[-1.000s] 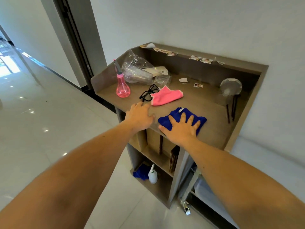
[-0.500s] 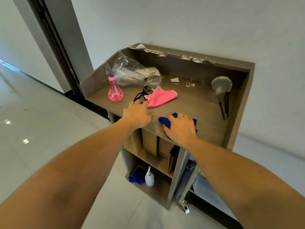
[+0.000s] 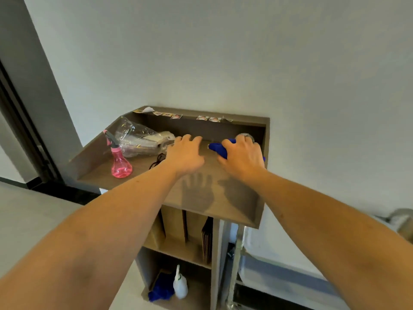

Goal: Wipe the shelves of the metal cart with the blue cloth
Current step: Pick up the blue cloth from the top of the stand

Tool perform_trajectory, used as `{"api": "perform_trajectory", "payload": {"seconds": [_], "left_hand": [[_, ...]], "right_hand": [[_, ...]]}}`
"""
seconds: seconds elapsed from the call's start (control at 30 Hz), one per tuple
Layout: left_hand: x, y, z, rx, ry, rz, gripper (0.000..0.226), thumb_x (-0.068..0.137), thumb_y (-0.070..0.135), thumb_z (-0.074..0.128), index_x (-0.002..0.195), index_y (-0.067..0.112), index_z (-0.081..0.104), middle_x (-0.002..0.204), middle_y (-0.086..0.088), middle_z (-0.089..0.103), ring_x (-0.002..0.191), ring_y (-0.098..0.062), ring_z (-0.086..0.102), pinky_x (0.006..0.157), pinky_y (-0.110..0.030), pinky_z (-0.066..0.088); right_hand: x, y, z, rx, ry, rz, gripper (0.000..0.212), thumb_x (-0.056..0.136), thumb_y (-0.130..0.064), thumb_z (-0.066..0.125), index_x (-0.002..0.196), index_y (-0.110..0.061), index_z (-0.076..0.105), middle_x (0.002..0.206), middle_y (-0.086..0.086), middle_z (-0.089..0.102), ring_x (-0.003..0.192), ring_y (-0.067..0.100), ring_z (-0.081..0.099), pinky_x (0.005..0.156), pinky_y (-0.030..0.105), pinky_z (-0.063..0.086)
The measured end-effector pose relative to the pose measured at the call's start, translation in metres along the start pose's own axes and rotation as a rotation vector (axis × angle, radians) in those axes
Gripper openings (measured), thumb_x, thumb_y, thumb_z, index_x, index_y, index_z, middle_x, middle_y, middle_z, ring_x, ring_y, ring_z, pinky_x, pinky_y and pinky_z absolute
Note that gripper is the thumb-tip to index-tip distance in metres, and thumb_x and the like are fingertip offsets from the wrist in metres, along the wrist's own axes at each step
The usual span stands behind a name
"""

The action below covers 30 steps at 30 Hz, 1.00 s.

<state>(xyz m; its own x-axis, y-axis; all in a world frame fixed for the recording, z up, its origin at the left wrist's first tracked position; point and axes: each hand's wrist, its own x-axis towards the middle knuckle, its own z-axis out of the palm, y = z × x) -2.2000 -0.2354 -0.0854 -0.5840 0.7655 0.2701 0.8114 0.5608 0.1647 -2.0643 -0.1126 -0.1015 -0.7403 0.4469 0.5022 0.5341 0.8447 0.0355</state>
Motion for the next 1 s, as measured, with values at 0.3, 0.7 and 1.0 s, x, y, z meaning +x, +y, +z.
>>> {"api": "perform_trajectory", "payload": {"seconds": [0.3, 0.7, 1.0], "left_hand": [[0.006, 0.109, 0.001, -0.103, 0.015, 0.227, 0.057, 0.091, 0.049, 0.054, 0.142, 0.029, 0.041, 0.140, -0.007, 0.046, 0.129, -0.033, 0.039, 0.099, -0.054, 0.041], [0.017, 0.275, 0.040, -0.079, -0.047, 0.351, 0.063, 0.096, 0.052, 0.045, 0.151, 0.026, 0.029, 0.158, -0.010, 0.030, 0.143, -0.033, 0.028, 0.110, -0.051, 0.034], [0.020, 0.350, 0.119, -0.084, -0.121, 0.257, 0.060, 0.097, 0.047, 0.047, 0.150, 0.024, 0.031, 0.157, -0.010, 0.029, 0.142, -0.032, 0.028, 0.108, -0.051, 0.033]], "right_hand": [[-0.056, 0.089, -0.055, -0.154, 0.047, 0.226, 0.037, 0.097, -0.054, 0.047, 0.115, -0.024, 0.059, 0.101, 0.008, 0.056, 0.089, 0.026, 0.053, 0.076, 0.042, 0.048], [-0.134, 0.239, -0.063, -0.235, 0.023, 0.423, 0.039, 0.097, -0.053, 0.047, 0.117, -0.022, 0.060, 0.100, 0.008, 0.055, 0.082, 0.024, 0.040, 0.070, 0.038, 0.036], [-0.159, 0.335, -0.016, -0.180, -0.094, 0.389, 0.042, 0.098, -0.056, 0.044, 0.118, -0.022, 0.058, 0.098, 0.005, 0.050, 0.083, 0.024, 0.039, 0.071, 0.038, 0.034]]}}
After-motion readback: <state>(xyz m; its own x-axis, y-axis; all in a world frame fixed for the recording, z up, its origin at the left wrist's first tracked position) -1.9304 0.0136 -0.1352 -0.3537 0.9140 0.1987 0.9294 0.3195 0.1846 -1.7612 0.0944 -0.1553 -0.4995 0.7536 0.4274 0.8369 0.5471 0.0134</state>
